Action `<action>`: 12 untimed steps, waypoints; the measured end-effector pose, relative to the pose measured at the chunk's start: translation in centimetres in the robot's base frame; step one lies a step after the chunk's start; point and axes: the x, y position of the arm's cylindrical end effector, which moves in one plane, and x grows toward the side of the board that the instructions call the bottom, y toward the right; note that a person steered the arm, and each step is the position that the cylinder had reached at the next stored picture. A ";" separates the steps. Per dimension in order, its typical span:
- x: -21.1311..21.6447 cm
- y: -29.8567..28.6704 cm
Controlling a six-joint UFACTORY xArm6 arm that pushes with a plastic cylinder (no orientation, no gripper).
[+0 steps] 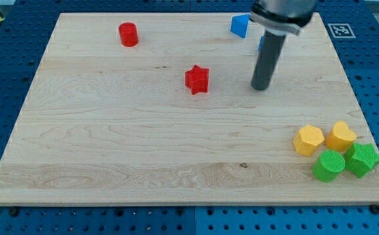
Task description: Push the red star towards group of blocks
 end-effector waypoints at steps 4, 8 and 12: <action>-6.6 -12.1; 0.3 -11.1; 3.6 -9.2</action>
